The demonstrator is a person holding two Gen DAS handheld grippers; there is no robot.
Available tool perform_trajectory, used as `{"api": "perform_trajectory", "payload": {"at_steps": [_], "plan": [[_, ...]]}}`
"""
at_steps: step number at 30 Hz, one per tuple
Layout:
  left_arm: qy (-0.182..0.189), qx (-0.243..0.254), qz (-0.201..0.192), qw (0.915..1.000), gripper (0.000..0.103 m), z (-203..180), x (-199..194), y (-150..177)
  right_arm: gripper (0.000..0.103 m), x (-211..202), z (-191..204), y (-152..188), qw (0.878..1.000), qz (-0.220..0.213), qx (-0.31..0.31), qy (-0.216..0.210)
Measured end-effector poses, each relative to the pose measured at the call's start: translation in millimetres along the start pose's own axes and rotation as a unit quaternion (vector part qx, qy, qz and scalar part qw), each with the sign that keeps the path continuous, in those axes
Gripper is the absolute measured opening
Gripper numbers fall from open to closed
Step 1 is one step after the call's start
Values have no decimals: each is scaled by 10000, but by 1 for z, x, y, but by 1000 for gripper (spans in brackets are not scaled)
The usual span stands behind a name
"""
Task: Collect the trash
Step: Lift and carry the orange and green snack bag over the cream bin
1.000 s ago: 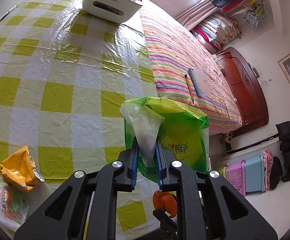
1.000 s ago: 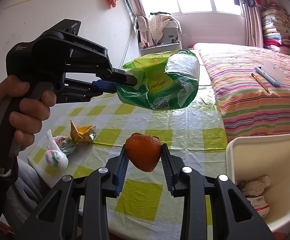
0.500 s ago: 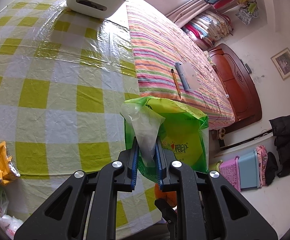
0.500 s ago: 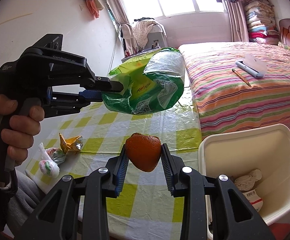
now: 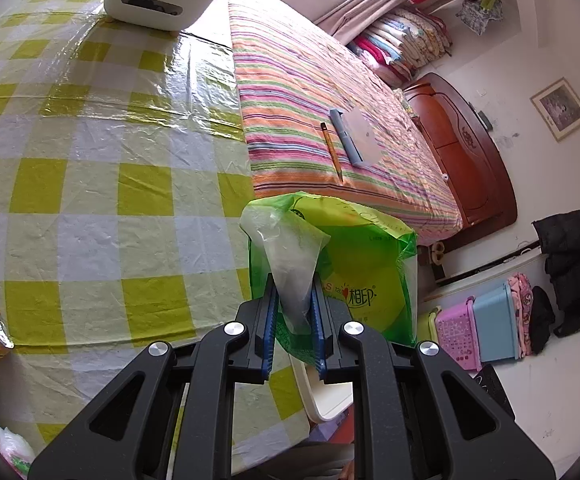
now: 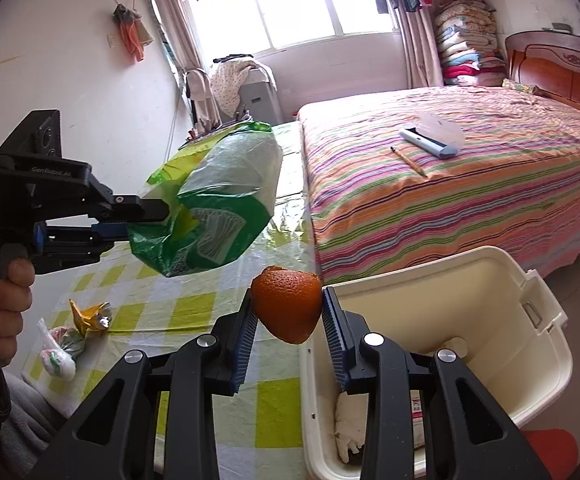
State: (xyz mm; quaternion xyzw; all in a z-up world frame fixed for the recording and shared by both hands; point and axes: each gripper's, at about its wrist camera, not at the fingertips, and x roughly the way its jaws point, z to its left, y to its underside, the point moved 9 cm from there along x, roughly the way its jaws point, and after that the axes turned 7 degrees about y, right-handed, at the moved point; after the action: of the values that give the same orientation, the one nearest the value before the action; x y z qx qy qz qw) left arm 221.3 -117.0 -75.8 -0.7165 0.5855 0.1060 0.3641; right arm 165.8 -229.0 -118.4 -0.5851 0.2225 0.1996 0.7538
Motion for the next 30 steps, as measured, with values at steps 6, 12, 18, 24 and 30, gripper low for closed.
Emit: {"api": "perform_trajectory", "payload": {"at_steps": [6, 12, 18, 24, 30], "plan": [[2, 69, 72, 9999, 15, -5, 7, 4, 32, -2, -25, -5, 9990, -92, 182, 405], [15, 139, 141, 9998, 15, -11, 16, 7, 32, -6, -46, -8, 9966, -160, 363, 719], [25, 236, 223, 9995, 15, -15, 26, 9, 33, -11, -64, -10, 9928, -233, 496, 1061], [10, 301, 285, 9991, 15, -18, 35, 12, 33, -13, -76, -10, 9912, -235, 607, 1150], [-20, 347, 309, 9989, 15, -20, 40, 14, 38, -15, -85, -11, 9896, -218, 787, 1187]]}}
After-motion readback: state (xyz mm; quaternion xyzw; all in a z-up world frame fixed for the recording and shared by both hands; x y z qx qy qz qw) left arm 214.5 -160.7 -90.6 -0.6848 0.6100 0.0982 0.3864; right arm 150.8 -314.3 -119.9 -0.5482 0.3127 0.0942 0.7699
